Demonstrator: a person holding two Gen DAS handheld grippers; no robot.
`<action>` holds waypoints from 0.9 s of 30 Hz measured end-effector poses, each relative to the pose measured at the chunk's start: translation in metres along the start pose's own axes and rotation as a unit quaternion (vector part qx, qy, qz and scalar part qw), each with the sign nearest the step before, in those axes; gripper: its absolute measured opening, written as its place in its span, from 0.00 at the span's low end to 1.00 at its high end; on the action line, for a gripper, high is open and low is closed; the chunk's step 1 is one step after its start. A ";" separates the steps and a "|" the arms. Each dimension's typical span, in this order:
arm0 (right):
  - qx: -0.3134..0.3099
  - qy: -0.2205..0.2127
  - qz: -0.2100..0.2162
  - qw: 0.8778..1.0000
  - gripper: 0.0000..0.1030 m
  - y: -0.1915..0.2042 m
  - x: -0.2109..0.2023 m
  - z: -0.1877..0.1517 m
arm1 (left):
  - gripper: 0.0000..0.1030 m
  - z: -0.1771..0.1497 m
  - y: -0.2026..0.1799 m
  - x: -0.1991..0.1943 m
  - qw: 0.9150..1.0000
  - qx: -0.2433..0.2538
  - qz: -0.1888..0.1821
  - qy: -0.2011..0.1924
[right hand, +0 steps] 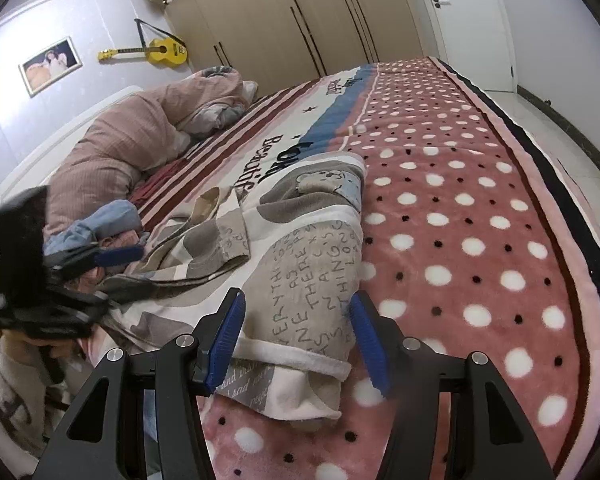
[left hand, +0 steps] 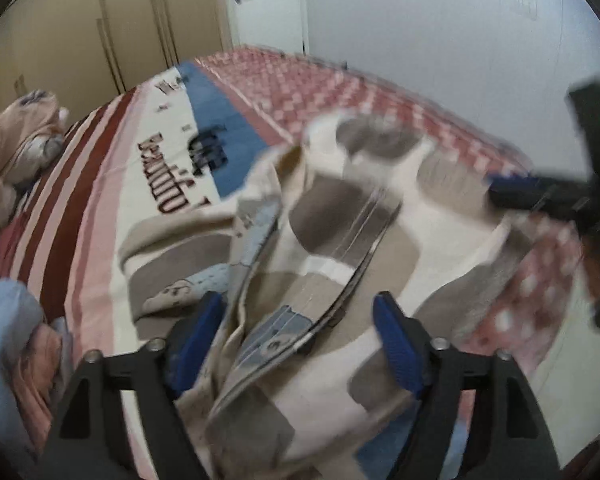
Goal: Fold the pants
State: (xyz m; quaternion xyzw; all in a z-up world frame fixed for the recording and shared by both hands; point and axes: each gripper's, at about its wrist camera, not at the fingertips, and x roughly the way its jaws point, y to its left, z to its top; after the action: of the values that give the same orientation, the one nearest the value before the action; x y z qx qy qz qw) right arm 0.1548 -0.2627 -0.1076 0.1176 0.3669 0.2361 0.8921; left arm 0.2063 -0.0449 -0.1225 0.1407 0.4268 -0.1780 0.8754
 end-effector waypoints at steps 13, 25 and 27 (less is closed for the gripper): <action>0.005 0.001 0.017 1.000 0.49 -0.006 0.004 0.001 | 0.16 0.018 0.029 0.012 0.997 -0.071 -0.023 -0.018; -0.003 0.010 0.005 1.000 0.50 0.001 0.007 0.004 | 0.11 -0.027 0.105 -0.016 0.975 -0.214 0.033 -0.057; -0.005 0.011 0.000 1.000 0.50 0.002 0.007 0.005 | 0.11 -0.034 0.114 -0.015 0.973 -0.226 0.015 -0.048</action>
State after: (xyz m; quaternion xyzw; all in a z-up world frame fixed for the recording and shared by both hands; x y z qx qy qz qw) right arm 0.1616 -0.2573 -0.1074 0.1109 0.3754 0.2393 0.8885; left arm 0.2230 0.0740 -0.1205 -0.0634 0.4113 -0.0703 0.9066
